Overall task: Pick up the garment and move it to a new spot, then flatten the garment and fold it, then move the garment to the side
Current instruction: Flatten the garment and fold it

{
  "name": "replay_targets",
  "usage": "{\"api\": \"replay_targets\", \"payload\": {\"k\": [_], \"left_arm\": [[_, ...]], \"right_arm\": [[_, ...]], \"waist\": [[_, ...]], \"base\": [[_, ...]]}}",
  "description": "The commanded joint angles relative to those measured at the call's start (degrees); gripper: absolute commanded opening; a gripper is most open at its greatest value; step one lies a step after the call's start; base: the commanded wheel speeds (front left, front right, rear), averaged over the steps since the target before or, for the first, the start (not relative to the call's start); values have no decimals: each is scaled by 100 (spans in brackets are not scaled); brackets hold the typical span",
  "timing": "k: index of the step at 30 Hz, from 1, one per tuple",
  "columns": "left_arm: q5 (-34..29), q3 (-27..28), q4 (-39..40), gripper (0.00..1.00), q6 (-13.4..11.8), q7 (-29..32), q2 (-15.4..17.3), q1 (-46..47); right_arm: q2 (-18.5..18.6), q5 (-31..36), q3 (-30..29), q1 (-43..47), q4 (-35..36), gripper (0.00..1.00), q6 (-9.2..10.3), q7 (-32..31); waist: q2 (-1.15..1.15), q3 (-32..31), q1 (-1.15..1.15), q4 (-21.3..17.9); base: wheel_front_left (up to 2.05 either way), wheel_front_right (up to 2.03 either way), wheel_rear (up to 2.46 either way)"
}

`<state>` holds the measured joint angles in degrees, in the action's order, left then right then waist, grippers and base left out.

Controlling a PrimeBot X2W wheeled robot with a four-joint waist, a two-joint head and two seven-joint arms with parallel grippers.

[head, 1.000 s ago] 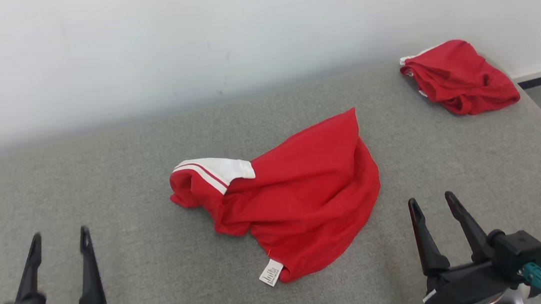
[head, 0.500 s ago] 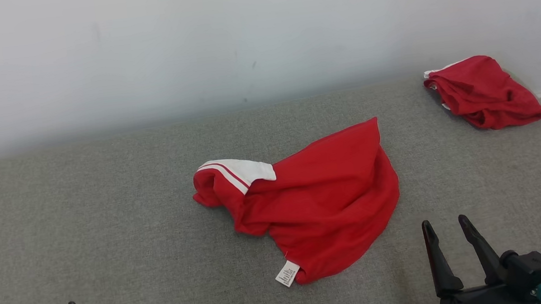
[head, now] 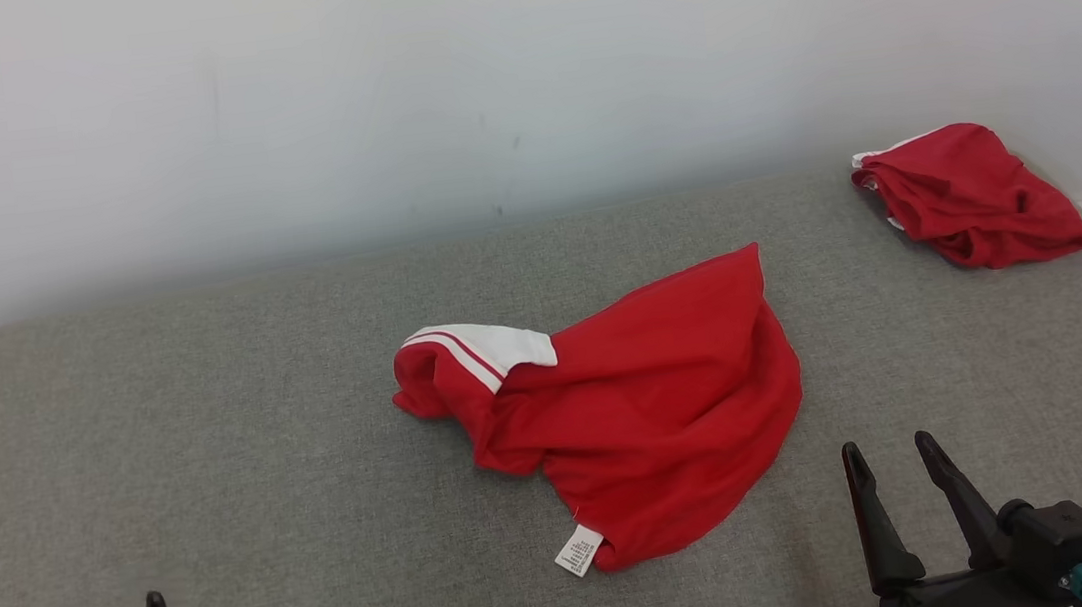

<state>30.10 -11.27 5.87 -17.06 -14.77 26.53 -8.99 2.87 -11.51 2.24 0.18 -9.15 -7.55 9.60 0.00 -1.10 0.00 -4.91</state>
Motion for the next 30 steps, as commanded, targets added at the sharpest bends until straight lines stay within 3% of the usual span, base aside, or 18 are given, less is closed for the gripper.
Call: {"api": "replay_targets", "payload": {"k": [1, 18, 22, 30], "left_arm": [[-79, -32, -40, 100, 33, -28, -5, 62], [-103, -100, -132, 100, 50, -1, -51, 171], [-161, -318, -149, 100, 259, 172, 14, 616], [-73, -757, -595, 100, 1008, 899, 105, 2191]], "right_arm": [[1, -9, -2, 12, -10, 100, 14, -7], [2, 7, -22, 73, 20, 100, 14, -35], [2, 11, 26, -21, 12, 100, 14, -42], [4, -154, 381, -433, -116, 100, 14, 75]], "waist": [[0, -4, 0, -6], [0, 25, 0, 32], [0, 102, 0, 16], [0, 547, 0, -424]], "base": [[0, 0, 0], [0, 0, 0], [0, 0, 0], [0, 0, 0]]}}
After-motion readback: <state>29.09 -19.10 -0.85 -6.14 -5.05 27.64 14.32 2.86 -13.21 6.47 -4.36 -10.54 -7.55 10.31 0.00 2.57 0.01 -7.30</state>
